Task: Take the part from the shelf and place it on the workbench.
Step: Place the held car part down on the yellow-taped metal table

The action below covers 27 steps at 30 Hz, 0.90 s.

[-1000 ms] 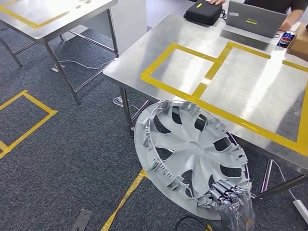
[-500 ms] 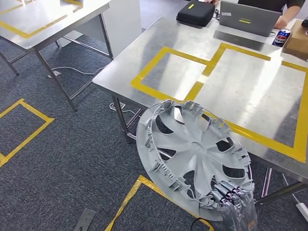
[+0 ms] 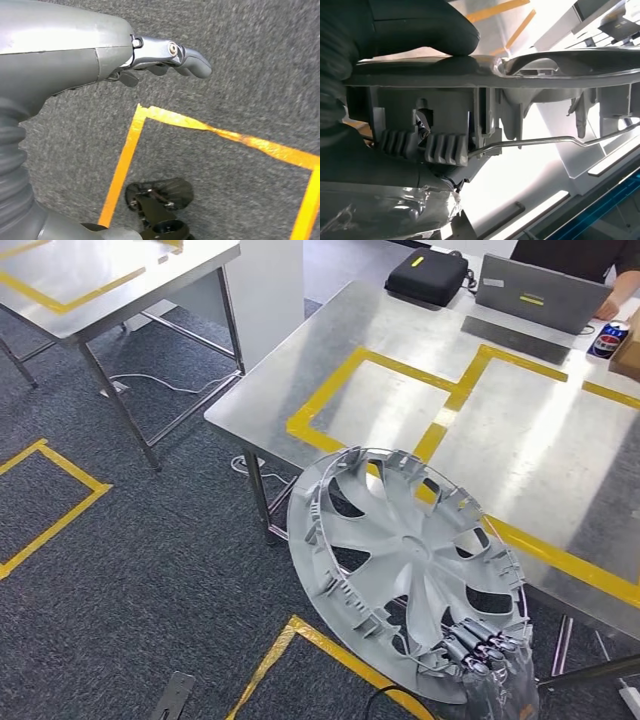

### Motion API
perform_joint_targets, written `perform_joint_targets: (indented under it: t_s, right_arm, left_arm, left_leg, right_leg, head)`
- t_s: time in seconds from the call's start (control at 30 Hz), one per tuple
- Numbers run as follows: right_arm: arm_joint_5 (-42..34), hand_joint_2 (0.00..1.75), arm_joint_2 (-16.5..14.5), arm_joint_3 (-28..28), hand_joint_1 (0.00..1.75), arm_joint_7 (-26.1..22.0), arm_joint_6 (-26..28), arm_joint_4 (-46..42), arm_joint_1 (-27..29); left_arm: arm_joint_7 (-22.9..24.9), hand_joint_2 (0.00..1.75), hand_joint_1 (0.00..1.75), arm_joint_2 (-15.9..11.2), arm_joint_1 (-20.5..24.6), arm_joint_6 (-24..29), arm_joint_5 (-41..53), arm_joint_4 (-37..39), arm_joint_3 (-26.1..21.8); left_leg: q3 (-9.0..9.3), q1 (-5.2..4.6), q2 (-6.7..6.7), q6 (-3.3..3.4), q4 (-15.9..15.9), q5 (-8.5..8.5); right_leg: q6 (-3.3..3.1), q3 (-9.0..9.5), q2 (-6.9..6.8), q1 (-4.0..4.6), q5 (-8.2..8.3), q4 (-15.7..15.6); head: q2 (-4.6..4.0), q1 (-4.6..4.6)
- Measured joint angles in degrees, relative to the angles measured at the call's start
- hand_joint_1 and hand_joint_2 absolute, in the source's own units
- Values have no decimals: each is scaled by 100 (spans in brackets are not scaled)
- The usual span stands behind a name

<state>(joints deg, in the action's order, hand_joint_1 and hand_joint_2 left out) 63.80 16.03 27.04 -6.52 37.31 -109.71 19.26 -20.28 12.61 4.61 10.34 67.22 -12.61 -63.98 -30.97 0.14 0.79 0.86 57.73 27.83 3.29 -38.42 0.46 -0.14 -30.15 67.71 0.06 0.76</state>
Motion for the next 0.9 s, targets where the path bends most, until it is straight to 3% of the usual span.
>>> perform_joint_targets:
  t_s: [0.03, 0.17, 0.23, 0.27, 0.33, 0.43, 0.47, 0.5, 0.57, 0.63, 0.7, 0.8, 0.83, 0.9]
  right_arm:
    - [0, 175, 1, -1, 175, 1, 0, -1, -1]
    - [3, 175, 2, 2, 175, 1, 2, -1, 0]
    - [8, 175, 4, 1, 175, 13, 8, -8, 12]
    - [10, 175, 6, -3, 175, 21, 11, -13, 20]
    - [13, 175, 10, -10, 175, 32, 13, -18, 27]
    - [19, 175, 11, -13, 175, 30, 13, -19, 24]
    - [20, 175, 12, -13, 175, 30, 13, -19, 31]
    - [20, 175, 12, -12, 175, 31, 13, -19, 37]
    - [21, 175, 13, -11, 175, 32, 13, -19, 39]
    - [23, 175, 13, -12, 175, 32, 14, -20, 33]
    - [26, 175, 13, -11, 175, 33, 17, -25, 34]
    - [28, 175, 15, -5, 175, 32, 20, -31, 38]
    - [28, 175, 16, -2, 175, 31, 21, -32, 31]
    - [28, 175, 18, 0, 175, 29, 22, -32, 23]
  left_arm:
    - [0, 175, 0, 1, 0, -1, 1, 0, 1]
    - [0, 175, 0, -1, 1, -1, 0, 0, -1]
    - [0, 175, 0, -4, 6, -2, 1, 0, -1]
    - [-1, 175, 0, -4, 15, -2, 2, 0, 1]
    - [-3, 175, 0, -4, 33, -2, 3, 0, 2]
    - [-4, 175, 0, -3, 33, -3, 3, 0, 3]
    - [-4, 175, 0, -2, 25, -3, 3, 0, 3]
    - [-4, 175, 0, -2, 20, -3, 3, 0, 3]
    - [-4, 175, 0, -3, 18, -3, 3, 0, 3]
    - [-4, 175, 0, -5, 26, -3, 3, 0, 3]
    - [-4, 175, 0, -1, 26, -3, 3, 0, 3]
    - [-5, 175, 0, 1, 20, -3, 3, 0, 3]
    - [-5, 175, 0, 1, 24, -3, 3, 0, 3]
    - [-5, 175, 0, 2, 28, -3, 4, 0, 3]
  left_leg:
    - [35, 1, 1, -7, 0, 23]
    - [78, -6, 1, -35, 3, 71]
    - [112, -16, 2, -118, 28, 122]
    - [102, -19, -1, -165, 106, 148]
    - [-110, -15, -10, -242, 530, 287]
    - [-787, -12, -13, -275, 1504, 676]
    - [-924, -13, -13, -271, 1603, 667]
    - [-965, -13, -13, -260, 1511, 529]
    - [-795, -16, -16, -225, 870, -22]
    - [-597, -25, -22, -190, 266, -281]
    - [-527, -30, -18, -143, 66, -235]
    - [-400, -11, -7, -34, 29, -253]
    - [-353, -7, -7, -8, 28, -243]
    - [-285, -12, -8, 20, 28, -182]
  right_leg:
    - [-3, 60, -1, -6, 147, -199]
    - [-3, 141, -7, -15, 427, -544]
    - [-106, 208, -4, -6, 521, -734]
    - [-179, 253, -1, -1, 483, -752]
    - [-294, 358, 3, -11, 432, -779]
    - [-331, 432, 10, -11, 349, -781]
    - [-330, 469, 15, -9, 315, -781]
    - [-325, 516, 21, -9, 278, -782]
    - [-297, 616, 26, -10, 198, -786]
    - [-241, 686, 34, 6, 118, -791]
    - [-159, 760, 41, 22, 95, -794]
    - [-54, 771, 21, 14, -28, -664]
    - [-35, 669, 13, 11, -155, -454]
    - [-10, 274, 4, 10, -452, 244]
  head:
    - [1, 0]
    - [0, 5]
    - [-1, 9]
    - [-1, 3]
    - [1, -15]
    - [-1, -26]
    - [-1, -26]
    - [-1, -27]
    - [0, -26]
    - [-1, -28]
    - [-1, -39]
    - [0, -37]
    - [0, -27]
    - [1, -7]
